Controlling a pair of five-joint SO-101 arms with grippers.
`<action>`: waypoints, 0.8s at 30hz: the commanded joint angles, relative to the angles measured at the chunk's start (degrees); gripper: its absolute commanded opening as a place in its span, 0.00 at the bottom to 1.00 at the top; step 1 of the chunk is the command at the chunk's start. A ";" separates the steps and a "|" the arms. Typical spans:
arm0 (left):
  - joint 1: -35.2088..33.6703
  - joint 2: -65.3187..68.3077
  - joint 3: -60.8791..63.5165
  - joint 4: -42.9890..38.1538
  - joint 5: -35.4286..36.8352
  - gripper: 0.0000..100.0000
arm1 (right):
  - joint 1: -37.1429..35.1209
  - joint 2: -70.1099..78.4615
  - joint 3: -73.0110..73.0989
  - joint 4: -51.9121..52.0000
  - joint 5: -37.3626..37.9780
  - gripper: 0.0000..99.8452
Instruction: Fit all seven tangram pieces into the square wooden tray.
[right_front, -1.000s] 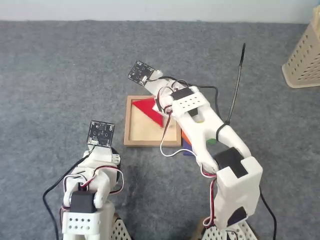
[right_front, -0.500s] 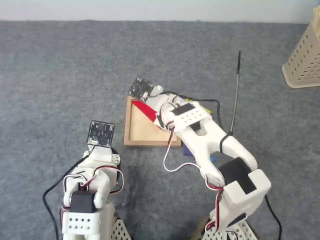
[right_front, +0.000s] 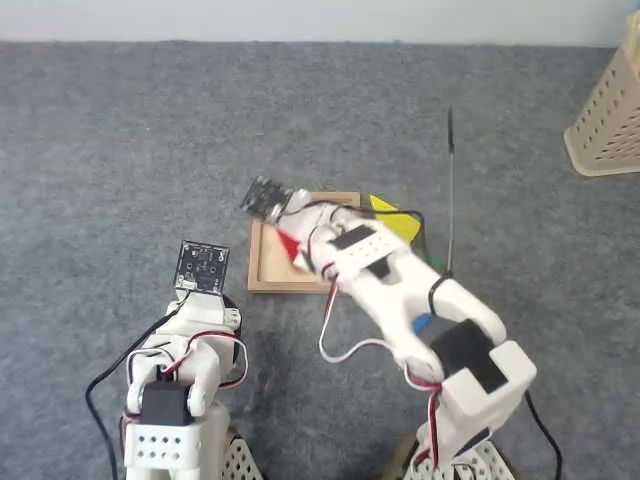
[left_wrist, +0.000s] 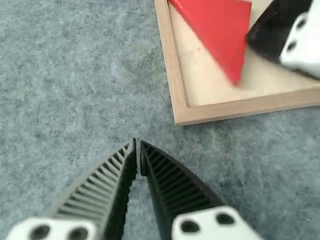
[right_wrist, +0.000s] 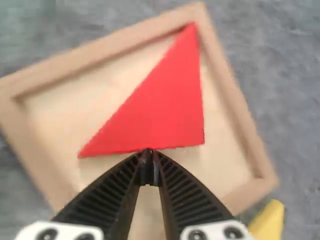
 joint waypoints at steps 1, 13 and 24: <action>-0.35 -0.18 -0.31 0.26 0.53 0.01 | -3.38 -3.03 1.76 0.04 0.00 0.01; -0.35 -0.18 -0.31 0.26 0.53 0.01 | 2.42 -9.19 3.87 -0.22 -2.37 0.01; -0.35 -0.18 -0.31 0.26 0.53 0.01 | 5.93 -5.32 3.78 2.42 -7.38 0.01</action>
